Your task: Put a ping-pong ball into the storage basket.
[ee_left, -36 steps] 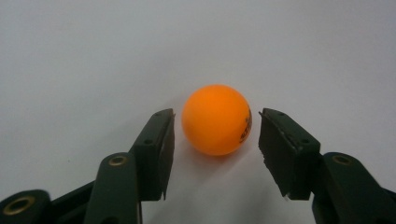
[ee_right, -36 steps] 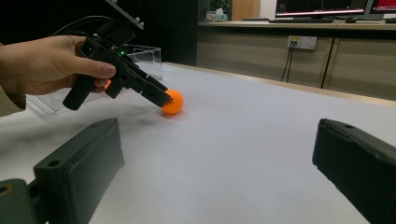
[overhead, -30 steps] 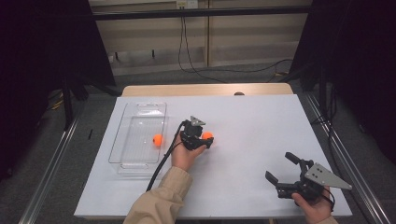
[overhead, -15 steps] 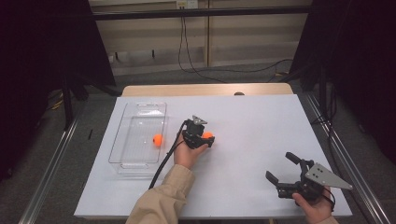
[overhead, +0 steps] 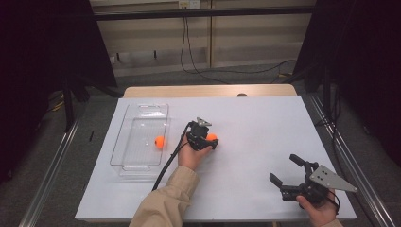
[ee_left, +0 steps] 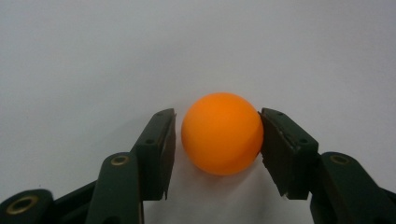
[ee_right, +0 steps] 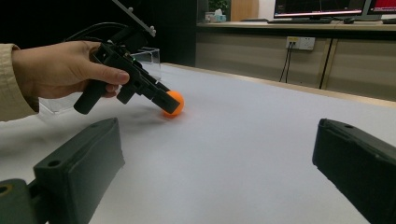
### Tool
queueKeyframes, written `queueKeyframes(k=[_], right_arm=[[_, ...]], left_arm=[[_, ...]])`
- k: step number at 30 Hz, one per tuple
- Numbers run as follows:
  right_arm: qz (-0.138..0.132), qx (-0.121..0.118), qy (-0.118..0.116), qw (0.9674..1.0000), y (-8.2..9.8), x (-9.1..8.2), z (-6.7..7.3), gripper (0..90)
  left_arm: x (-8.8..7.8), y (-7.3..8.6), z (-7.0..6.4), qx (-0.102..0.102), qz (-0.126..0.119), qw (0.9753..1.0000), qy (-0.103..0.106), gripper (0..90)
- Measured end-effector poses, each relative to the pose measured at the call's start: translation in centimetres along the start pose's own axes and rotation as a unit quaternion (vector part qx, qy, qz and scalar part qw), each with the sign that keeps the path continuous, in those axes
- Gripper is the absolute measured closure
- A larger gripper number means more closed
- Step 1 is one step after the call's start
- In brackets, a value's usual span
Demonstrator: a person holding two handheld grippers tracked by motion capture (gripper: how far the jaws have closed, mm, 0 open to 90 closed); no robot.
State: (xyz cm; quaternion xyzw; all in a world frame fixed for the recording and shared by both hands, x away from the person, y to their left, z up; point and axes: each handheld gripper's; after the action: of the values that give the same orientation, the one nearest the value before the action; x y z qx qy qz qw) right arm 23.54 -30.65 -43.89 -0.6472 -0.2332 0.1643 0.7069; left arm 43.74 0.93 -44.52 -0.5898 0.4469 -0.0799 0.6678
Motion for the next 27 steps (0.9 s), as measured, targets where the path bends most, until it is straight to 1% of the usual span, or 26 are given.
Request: queueKeyframes(k=[3, 4, 10, 13, 17, 21, 27], right_arm=[[0.0, -0.001, 0.0, 1.0, 0.01, -0.05, -0.06, 1.1], [0.0, -0.001, 0.0, 1.0, 0.01, -0.06, -0.07, 1.2], [0.0, 0.0, 0.001, 1.0, 0.0, -0.04, -0.06, 1.2], [0.0, -0.001, -0.001, 1.0, 0.0, -0.02, -0.01, 1.2], [0.0, -0.001, 0.0, 1.0, 0.01, -0.02, -0.03, 1.2], [0.0, 0.0, 0.0, 1.0, 0.01, -0.01, -0.02, 1.2], [0.001, -0.003, -0.001, 1.0, 0.03, -0.01, -0.03, 1.2]], left_arm=[[0.01, -0.02, 0.0, 0.0, 0.0, 1.0, 0.002, 50.5], [0.03, -0.03, -0.01, -0.003, -0.002, 1.0, 0.003, 50.7], [-0.15, -0.13, 0.06, -0.001, 0.004, 1.0, -0.001, 50.9], [-0.29, -0.18, 0.08, -0.006, 0.004, 1.0, -0.002, 51.0], [-0.53, -0.32, 0.21, -0.002, 0.006, 1.0, -0.004, 51.0], [-0.55, -0.28, 0.17, -0.008, 0.01, 0.9999, -0.003, 51.1], [-0.65, -0.33, 0.16, -0.011, 0.012, 0.9999, -0.003, 51.1]])
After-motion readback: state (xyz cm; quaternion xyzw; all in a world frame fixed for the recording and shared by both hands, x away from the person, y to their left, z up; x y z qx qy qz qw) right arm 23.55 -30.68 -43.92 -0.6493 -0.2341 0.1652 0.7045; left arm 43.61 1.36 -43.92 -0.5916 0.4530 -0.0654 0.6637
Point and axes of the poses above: each handheld gripper's, and its own axes: x roughly forward along the jaws, y roughly out of its underside, z roughly to its left, and after that the axes turned 15 degrees about -z, right-handed
